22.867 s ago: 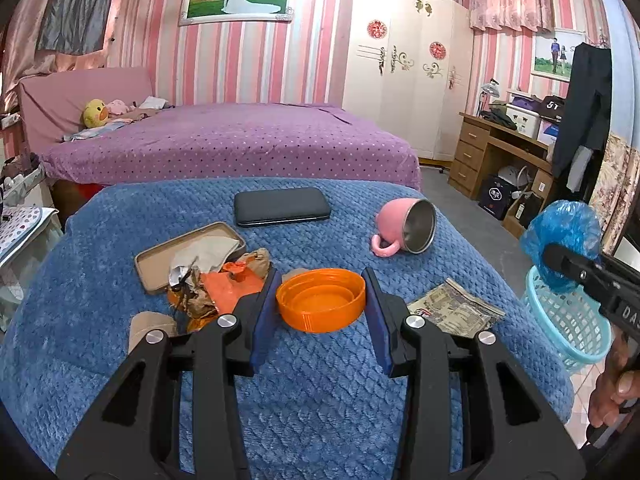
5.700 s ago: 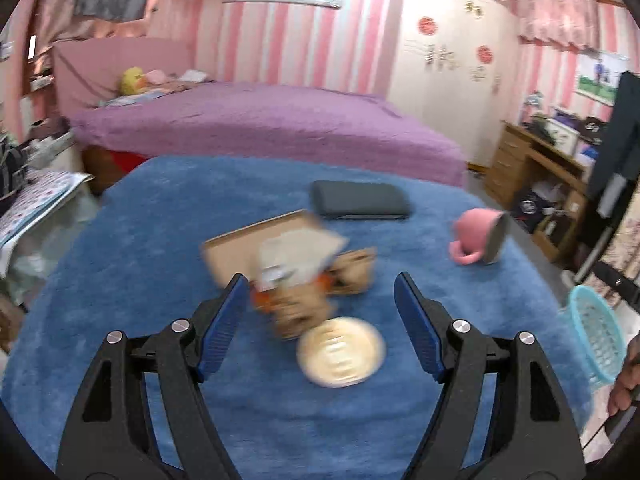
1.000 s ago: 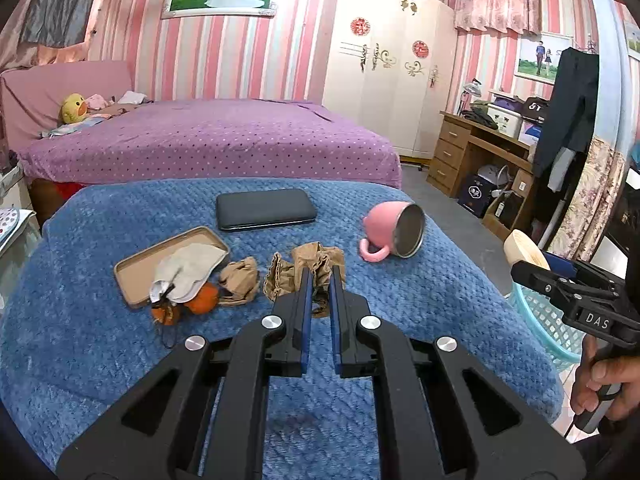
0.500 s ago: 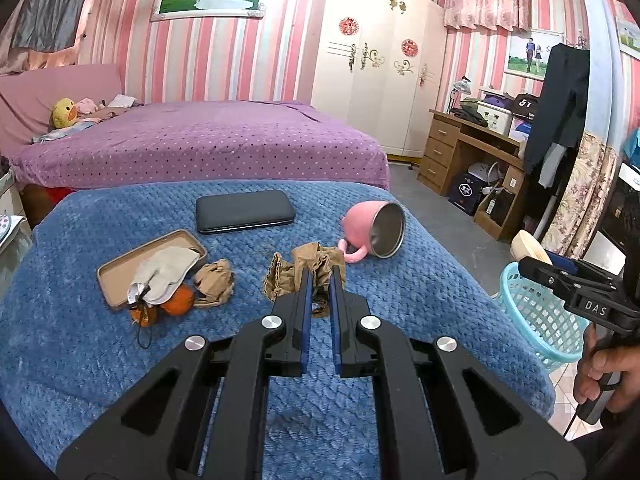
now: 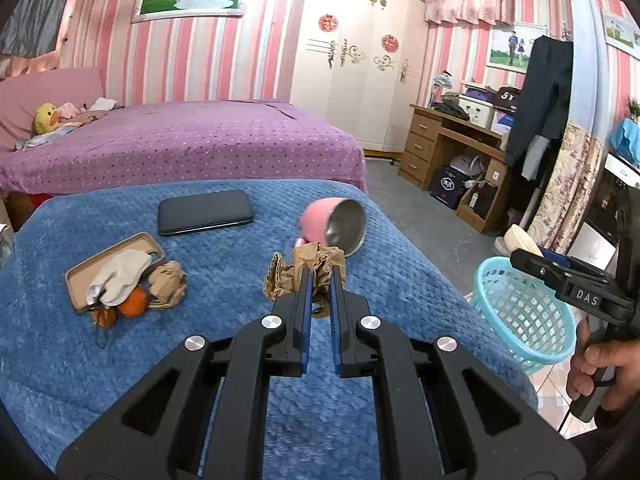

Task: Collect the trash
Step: 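Carry the cream lid with the right gripper while the left carries the brown paper to the basket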

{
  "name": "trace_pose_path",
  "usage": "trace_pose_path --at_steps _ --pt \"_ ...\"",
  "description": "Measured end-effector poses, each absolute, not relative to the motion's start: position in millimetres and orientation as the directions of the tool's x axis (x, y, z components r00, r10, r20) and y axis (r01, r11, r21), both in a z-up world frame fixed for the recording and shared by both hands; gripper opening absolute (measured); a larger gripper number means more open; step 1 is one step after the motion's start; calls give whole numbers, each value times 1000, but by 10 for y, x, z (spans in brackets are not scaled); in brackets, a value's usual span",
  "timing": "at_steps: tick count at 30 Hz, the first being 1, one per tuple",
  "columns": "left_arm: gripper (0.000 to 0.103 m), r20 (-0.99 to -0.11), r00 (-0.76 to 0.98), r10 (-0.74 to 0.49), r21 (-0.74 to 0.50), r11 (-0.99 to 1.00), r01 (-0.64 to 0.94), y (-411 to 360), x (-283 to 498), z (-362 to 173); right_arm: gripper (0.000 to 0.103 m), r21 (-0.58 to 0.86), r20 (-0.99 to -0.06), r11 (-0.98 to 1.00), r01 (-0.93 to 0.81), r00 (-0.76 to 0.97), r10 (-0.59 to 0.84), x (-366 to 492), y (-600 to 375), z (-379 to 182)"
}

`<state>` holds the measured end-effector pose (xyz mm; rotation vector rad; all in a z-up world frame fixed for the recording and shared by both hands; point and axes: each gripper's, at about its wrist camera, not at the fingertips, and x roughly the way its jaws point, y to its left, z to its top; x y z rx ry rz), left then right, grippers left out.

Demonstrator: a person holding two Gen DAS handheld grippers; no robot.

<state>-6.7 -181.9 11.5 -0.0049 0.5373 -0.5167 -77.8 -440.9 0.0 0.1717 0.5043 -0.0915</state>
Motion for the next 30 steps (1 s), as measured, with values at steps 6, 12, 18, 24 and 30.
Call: trace_pose_path --at_steps 6,12,18,24,30 --pt "6 -500 717 -485 -125 860 494 -2039 -120 79 61 148 -483 976 161 873 -71 -839 -4547 -6" --pt "6 -507 699 -504 -124 845 520 -2277 -153 57 61 155 -486 971 180 870 -83 -895 -4673 -29" --pt "7 -509 677 -532 -140 827 544 -2523 -166 20 61 170 -483 962 216 869 -110 -967 -4840 -32" --pt "7 -509 653 -560 -133 801 583 -2803 -225 -31 61 160 -507 949 272 847 -158 -1025 -5080 -111" --pt "7 -494 631 -598 -156 775 612 -3019 -252 0 61 184 -516 908 377 823 -237 -1178 -5439 -169"
